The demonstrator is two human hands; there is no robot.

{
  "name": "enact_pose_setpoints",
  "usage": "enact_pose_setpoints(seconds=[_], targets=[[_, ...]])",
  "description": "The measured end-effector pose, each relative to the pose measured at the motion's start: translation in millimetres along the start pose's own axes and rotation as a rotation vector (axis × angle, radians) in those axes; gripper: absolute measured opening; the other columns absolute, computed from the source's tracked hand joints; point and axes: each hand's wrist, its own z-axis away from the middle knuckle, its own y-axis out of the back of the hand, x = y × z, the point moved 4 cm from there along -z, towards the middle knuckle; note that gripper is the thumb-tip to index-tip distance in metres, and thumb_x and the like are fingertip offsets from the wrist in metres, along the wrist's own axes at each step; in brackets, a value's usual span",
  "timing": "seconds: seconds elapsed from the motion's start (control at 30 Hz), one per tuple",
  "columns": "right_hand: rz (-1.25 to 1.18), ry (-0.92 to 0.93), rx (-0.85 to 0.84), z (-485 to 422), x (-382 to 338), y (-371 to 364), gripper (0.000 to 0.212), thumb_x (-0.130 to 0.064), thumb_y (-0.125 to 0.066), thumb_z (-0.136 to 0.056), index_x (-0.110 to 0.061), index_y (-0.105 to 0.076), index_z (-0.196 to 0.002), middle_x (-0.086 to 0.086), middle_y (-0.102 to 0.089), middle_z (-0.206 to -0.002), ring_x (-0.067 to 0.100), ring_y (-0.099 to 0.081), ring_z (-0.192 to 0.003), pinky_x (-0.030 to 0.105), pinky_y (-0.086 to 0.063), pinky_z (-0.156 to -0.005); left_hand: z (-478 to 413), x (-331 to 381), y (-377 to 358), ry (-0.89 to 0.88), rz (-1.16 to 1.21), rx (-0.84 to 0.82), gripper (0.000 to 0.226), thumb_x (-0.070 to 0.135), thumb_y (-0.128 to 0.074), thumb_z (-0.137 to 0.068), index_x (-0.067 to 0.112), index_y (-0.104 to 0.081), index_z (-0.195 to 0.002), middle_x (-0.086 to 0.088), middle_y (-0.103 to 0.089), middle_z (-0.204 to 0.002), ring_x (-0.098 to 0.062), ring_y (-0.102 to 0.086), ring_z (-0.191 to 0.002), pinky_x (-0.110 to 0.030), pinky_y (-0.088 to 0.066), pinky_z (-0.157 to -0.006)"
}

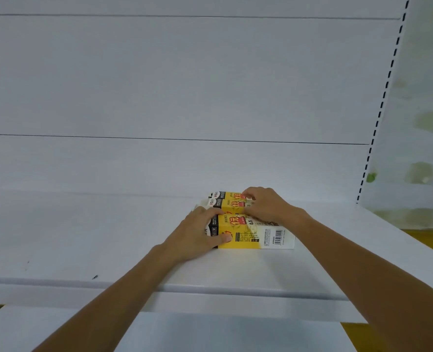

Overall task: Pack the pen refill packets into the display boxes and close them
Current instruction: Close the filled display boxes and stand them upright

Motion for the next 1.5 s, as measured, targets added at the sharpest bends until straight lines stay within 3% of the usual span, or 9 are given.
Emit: enact_pose_setpoints(seconds=[0.37,0.53,0.7,0.9,1.07,1.17,1.3,1.4,1.5], targets=[[0.122,-0.121,-0.041,-32.1,-2.5,-12.4,0.032,-0.03,-0.065,-0.081,-0.014,-0.059,-0.108,0.003,-0.058,-0.107,0.022,-0.047,-0.106,0.05,-0.033,-0.102,-7.2,-10.5,-1.3,-0.026,0.063,0.028,0.054,0.042,-0.066,-0.081,0.032,-0.044,-0.13,0.002,-0.048,-0.122,-0.009,-0.046,-0.109,-0.021,-0.035,-0.092],[0.139,-0.132,-0.105,-38.2,5.0,-9.3,0.028,-0.029,-0.067,-0.07,-0.019,-0.043,-0.064,0.0,-0.059,-0.088,0.02,-0.049,-0.078,0.037,-0.04,-0.08,-7.1,-9.6,-2.1,-0.042,0.056,0.024,0.055,0.04,-0.064,-0.084,0.028,-0.042,-0.133,0.003,-0.043,-0.128,-0.005,-0.042,-0.108,-0.015,-0.031,-0.09],[0.151,-0.15,-0.005,-30.4,1.1,-1.1,0.042,-0.031,-0.07,-0.071,-0.016,-0.044,-0.1,0.003,-0.052,-0.1,0.02,-0.051,-0.095,0.036,-0.041,-0.079,-7.8,-10.1,-2.9,-0.032,0.065,0.017,0.055,0.039,-0.064,-0.084,0.027,-0.042,-0.133,0.001,-0.041,-0.137,-0.014,-0.033,-0.132,-0.018,-0.028,-0.099],[0.075,-0.032,0.358,-0.6,-16.0,31.9,0.055,-0.04,-0.073,-0.074,-0.013,-0.037,-0.106,0.003,-0.056,-0.091,0.019,-0.056,-0.078,0.031,-0.041,-0.064,-3.6,-6.2,-1.3,0.034,-0.032,0.005,0.056,0.05,-0.058,-0.084,0.033,-0.038,-0.133,0.005,-0.043,-0.128,-0.013,-0.046,-0.118,-0.031,-0.041,-0.098],[0.002,0.147,0.543,20.0,-41.5,72.6,0.059,-0.036,-0.072,-0.072,-0.02,-0.04,-0.119,-0.002,-0.058,-0.103,0.019,-0.058,-0.09,0.031,-0.041,-0.071,-8.9,-10.7,2.8,0.164,-0.212,0.104,0.058,0.057,-0.051,-0.085,0.032,-0.034,-0.135,0.003,-0.042,-0.131,-0.018,-0.049,-0.116,-0.032,-0.037,-0.095],[-0.044,0.137,0.552,34.3,-56.7,88.2,0.062,-0.043,-0.074,-0.069,-0.019,-0.041,-0.116,-0.002,-0.058,-0.102,0.018,-0.056,-0.089,0.032,-0.043,-0.072,-14.8,-15.0,7.2,0.277,-0.369,0.156,0.07,0.058,-0.047,-0.086,0.025,-0.023,-0.143,-0.009,-0.028,-0.147,-0.028,-0.032,-0.132,-0.04,-0.026,-0.107],[-0.333,0.066,0.535,47.4,-55.6,66.1,0.067,-0.052,-0.077,-0.062,-0.019,-0.043,-0.109,-0.005,-0.059,-0.099,0.015,-0.059,-0.091,0.038,-0.052,-0.079,-11.2,19.8,20.0,0.022,0.066,0.358,0.075,0.053,-0.046,-0.082,0.028,-0.017,-0.146,0.001,-0.03,-0.148,-0.017,-0.032,-0.135,-0.041,-0.032,-0.11],[-0.418,0.067,0.429,54.9,-49.0,33.5,0.053,-0.056,-0.068,-0.07,-0.02,-0.047,-0.103,-0.006,-0.057,-0.094,0.012,-0.06,-0.085,0.036,-0.054,-0.073,-2.4,50.5,20.7,-0.108,0.429,0.303,0.073,0.052,-0.049,-0.078,0.05,-0.011,-0.139,0.022,-0.051,-0.123,-0.005,-0.056,-0.112,-0.033,-0.047,-0.093],[-0.51,0.135,0.305,63.6,-42.1,22.3,0.037,-0.052,-0.053,-0.086,-0.02,-0.049,-0.105,-0.008,-0.059,-0.091,0.011,-0.061,-0.081,0.035,-0.055,-0.071,4.9,58.3,17.9,-0.121,0.463,0.287,0.07,0.043,-0.054,-0.089,0.06,0.001,-0.13,0.036,-0.053,-0.102,0.007,-0.06,-0.092,-0.023,-0.05,-0.084]])
